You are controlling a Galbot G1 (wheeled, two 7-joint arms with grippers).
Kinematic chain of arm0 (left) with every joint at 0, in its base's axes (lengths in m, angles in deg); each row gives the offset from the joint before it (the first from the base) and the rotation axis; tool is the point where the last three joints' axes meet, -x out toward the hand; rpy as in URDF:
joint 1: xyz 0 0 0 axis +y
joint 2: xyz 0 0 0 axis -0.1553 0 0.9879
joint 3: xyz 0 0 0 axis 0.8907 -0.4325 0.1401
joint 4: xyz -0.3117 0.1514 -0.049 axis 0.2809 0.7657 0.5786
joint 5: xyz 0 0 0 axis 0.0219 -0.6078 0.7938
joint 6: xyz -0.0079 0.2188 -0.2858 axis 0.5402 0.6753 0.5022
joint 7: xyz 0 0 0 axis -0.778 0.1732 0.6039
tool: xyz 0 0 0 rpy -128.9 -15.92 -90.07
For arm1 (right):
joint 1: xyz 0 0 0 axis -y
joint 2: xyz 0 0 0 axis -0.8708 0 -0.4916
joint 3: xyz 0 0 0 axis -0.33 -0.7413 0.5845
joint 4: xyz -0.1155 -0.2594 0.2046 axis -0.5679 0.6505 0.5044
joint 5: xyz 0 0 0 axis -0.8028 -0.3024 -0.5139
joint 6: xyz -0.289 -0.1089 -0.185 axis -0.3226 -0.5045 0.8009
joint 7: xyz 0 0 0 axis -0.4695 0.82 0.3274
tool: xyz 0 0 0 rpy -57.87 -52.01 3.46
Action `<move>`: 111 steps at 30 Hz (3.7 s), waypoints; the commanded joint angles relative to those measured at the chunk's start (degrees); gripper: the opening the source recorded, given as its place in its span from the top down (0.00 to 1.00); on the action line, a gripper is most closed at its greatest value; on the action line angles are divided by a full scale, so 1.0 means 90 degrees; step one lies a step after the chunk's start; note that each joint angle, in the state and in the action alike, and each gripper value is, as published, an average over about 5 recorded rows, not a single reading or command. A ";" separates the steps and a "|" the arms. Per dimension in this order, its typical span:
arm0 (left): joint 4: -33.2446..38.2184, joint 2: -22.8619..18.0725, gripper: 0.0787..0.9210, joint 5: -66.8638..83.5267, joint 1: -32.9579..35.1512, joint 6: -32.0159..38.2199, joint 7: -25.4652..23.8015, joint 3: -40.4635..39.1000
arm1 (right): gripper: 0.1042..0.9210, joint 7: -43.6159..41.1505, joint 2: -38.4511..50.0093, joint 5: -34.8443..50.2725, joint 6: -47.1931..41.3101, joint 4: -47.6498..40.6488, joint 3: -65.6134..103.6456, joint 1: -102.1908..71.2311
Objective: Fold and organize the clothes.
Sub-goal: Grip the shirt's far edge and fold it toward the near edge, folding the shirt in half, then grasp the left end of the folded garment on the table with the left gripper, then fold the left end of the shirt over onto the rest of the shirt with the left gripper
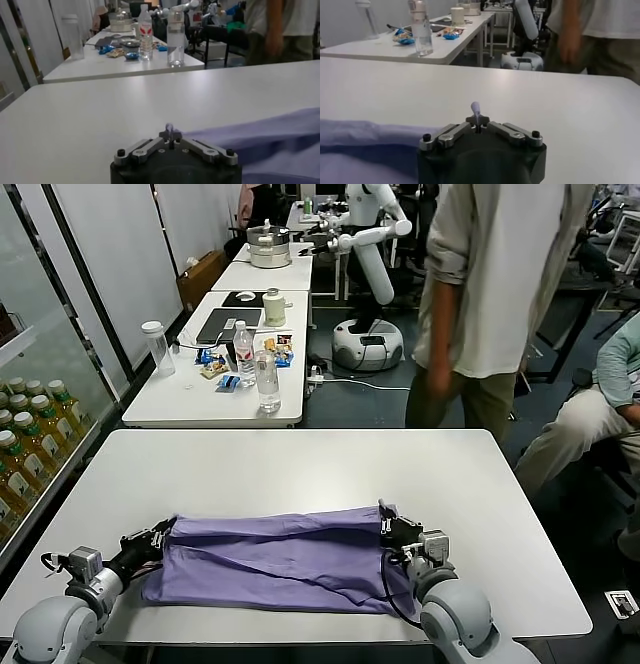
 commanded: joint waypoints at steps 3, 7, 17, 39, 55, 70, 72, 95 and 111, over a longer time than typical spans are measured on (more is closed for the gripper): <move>0.0187 -0.0016 0.99 -0.0854 0.0217 -0.0516 -0.0045 0.0057 | 0.97 -0.0014 0.0053 -0.0036 -0.0200 0.0203 0.0011 -0.0271; 0.0405 -0.0033 0.91 -0.1083 0.0354 -0.0674 0.0001 0.0230 | 0.87 -0.0059 0.0119 -0.0058 -0.0274 0.0406 0.0138 -0.0435; 0.0898 -0.0179 0.57 -0.0317 0.0424 -0.0232 0.1250 0.0460 | 0.52 -0.0066 0.0246 -0.0289 -0.0334 0.1139 0.0678 -0.0973; 0.0879 -0.0807 0.12 0.0459 0.0493 -0.1012 0.2409 -0.0129 | 0.12 -0.0074 0.0138 -0.0806 -0.0304 0.1396 0.0701 -0.1211; 0.0836 -0.0902 0.27 0.0662 0.0508 -0.1111 0.2385 -0.0245 | 0.12 -0.0125 0.0096 -0.0825 -0.0296 0.1233 0.0690 -0.1133; 0.1181 -0.0923 0.78 -0.0082 0.0501 -0.1076 0.2383 -0.0317 | 0.12 -0.0150 -0.0039 -0.1119 -0.0277 0.1317 0.0734 -0.1202; 0.1192 -0.0895 0.85 -0.0403 0.0412 -0.1070 0.2417 -0.0263 | 0.12 -0.0165 -0.0066 -0.1165 -0.0273 0.1342 0.0721 -0.1186; 0.1201 0.0050 0.97 -0.1586 0.0829 -0.1042 0.2495 0.1709 | 0.12 -0.0305 -0.0013 -0.1153 -0.0238 0.1089 0.0496 -0.0734; 0.3072 -0.0842 0.97 0.1058 0.0442 -0.1381 0.2463 -0.0807 | 0.12 -0.0265 -0.0022 -0.1179 -0.0281 0.1195 0.0726 -0.0909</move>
